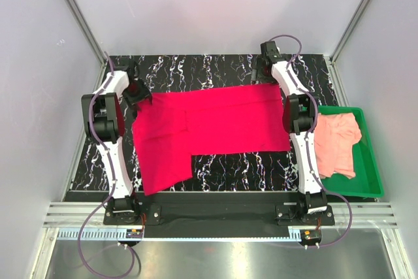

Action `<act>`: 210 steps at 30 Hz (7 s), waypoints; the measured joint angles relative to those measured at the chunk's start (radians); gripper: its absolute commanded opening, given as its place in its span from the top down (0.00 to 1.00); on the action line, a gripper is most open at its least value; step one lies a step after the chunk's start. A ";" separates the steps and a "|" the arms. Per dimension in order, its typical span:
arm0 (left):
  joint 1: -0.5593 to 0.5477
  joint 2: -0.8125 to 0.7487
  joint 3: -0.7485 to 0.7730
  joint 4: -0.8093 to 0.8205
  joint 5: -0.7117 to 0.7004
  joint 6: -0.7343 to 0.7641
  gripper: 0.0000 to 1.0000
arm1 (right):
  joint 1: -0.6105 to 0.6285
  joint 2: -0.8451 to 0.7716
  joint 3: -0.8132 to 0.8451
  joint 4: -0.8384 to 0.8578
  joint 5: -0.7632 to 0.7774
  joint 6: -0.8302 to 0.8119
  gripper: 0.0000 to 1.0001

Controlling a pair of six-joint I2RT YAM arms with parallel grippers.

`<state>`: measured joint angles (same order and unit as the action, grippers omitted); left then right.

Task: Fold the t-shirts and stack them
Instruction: Fold the tshirt

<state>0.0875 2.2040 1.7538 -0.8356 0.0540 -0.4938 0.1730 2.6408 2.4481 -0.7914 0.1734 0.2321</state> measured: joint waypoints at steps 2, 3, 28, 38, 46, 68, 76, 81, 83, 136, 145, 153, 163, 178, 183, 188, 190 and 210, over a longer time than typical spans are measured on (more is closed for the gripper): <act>0.001 0.016 0.032 0.018 0.008 0.008 0.33 | -0.002 0.011 0.021 0.000 -0.002 0.000 0.14; 0.001 0.020 0.042 0.021 0.012 0.011 0.33 | -0.005 0.012 0.023 0.000 -0.008 0.000 0.14; -0.035 -1.103 -0.843 0.019 -0.074 -0.124 0.34 | -0.043 -0.751 -0.612 -0.056 -0.229 0.148 0.30; 0.060 -1.148 -1.047 -0.032 -0.051 -0.261 0.47 | 0.030 -1.019 -1.131 -0.022 -0.405 0.163 0.39; 0.086 -1.142 -1.147 0.066 -0.031 -0.266 0.61 | 0.029 -1.142 -1.243 -0.015 -0.445 0.138 0.39; 0.089 -1.111 -1.257 0.135 -0.020 -0.369 0.65 | 0.029 -1.128 -1.280 0.009 -0.456 0.132 0.39; 0.090 -1.080 -1.246 0.136 -0.031 -0.369 0.78 | 0.029 -1.117 -1.279 -0.003 -0.428 0.139 0.38; 0.090 -1.061 -1.242 0.164 -0.031 -0.365 0.99 | 0.029 -1.115 -1.277 -0.021 -0.407 0.140 0.39; 0.089 -1.054 -1.233 0.167 -0.029 -0.353 1.00 | 0.029 -1.115 -1.277 -0.026 -0.383 0.148 0.40; 0.062 -1.094 -1.218 0.074 -0.061 -0.418 1.00 | -0.143 -1.135 -1.647 0.215 -0.099 0.387 1.00; 0.057 -1.160 -1.200 -0.012 -0.071 -0.462 1.00 | -0.143 -1.133 -1.574 0.140 -0.108 0.317 0.99; 0.038 -1.159 -1.061 -0.062 -0.102 -0.462 1.00 | -0.143 -1.109 -1.494 0.094 -0.114 0.297 0.99; -0.013 -1.069 -0.916 -0.028 -0.107 -0.444 1.00 | -0.143 -1.015 -1.348 0.062 -0.113 0.275 0.98; -0.018 -0.811 -0.655 0.048 -0.112 -0.381 1.00 | -0.143 -0.772 -1.064 0.011 -0.110 0.256 0.99; -0.016 -0.760 -0.618 0.047 -0.119 -0.371 1.00 | -0.143 -0.731 -1.025 0.000 -0.110 0.245 0.99; -0.004 -0.748 -0.583 0.045 -0.135 -0.367 1.00 | -0.143 -0.674 -0.959 -0.015 -0.111 0.234 0.98; 0.007 -0.743 -0.572 0.045 -0.135 -0.366 1.00 | -0.143 -0.653 -0.932 -0.022 -0.111 0.233 0.98; 0.020 -0.617 -0.520 0.082 -0.110 -0.359 1.00 | -0.143 -0.531 -0.793 -0.055 -0.113 0.227 0.97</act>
<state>0.1078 1.5871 1.2343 -0.7532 -0.0563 -0.8528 0.0303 2.1101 1.6554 -0.8459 0.0608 0.4591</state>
